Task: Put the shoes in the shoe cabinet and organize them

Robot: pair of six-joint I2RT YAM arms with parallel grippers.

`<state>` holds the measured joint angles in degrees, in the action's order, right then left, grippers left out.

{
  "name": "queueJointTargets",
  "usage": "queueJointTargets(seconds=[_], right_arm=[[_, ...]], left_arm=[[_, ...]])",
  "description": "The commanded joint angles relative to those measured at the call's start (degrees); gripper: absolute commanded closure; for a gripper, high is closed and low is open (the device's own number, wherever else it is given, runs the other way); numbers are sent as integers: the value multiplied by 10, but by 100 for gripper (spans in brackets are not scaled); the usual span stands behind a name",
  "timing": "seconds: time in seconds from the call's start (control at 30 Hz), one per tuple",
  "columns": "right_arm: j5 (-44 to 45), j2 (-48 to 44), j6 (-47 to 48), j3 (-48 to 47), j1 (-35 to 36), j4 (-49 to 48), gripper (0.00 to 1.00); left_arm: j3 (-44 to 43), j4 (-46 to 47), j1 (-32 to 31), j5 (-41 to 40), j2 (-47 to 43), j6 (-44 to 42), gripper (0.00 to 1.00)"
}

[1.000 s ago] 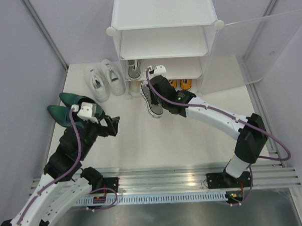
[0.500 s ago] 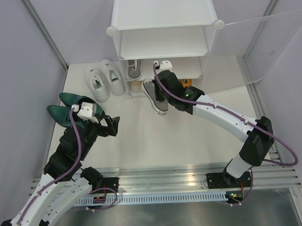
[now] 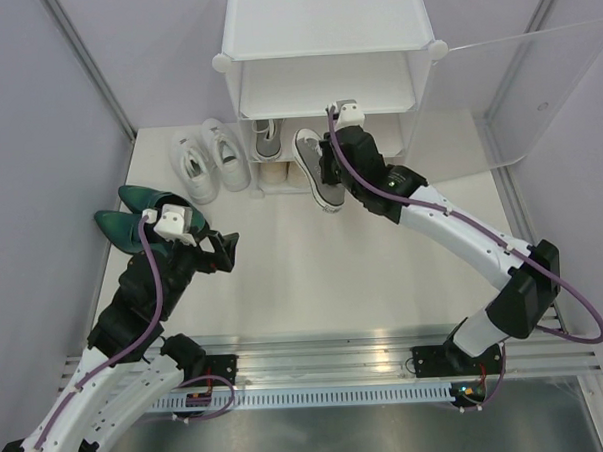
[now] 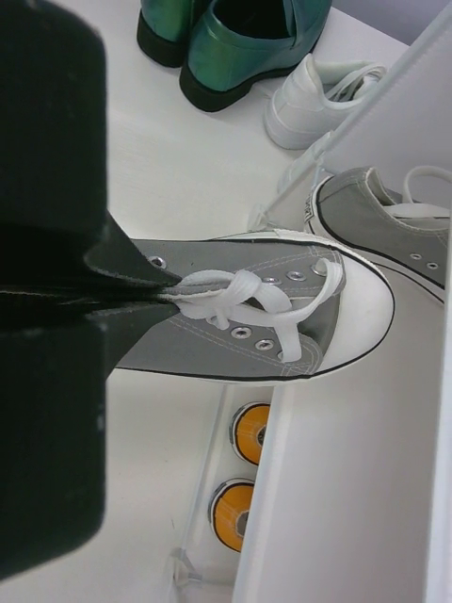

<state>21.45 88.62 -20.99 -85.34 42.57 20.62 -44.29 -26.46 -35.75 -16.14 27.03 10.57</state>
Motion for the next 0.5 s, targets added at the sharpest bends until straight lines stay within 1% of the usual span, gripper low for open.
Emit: queueJointTargets(seconds=[0.0, 0.13, 0.17, 0.37, 0.47], right_arm=[[12, -3, 15, -41, -8, -88, 99], [35, 35, 32, -44, -10, -134, 99], [46, 41, 38, -42, -10, -162, 99], [74, 100, 61, -40, -10, -256, 99], [107, 131, 65, -47, -10, -276, 99]], left_arm=[[-11, 18, 2, 8, 2, -23, 0], [-11, 18, 2, 9, 3, -22, 0], [-11, 18, 2, 9, 3, -23, 0], [-11, 18, 2, 14, 5, -22, 0], [-11, 18, 2, 16, 4, -21, 0]])
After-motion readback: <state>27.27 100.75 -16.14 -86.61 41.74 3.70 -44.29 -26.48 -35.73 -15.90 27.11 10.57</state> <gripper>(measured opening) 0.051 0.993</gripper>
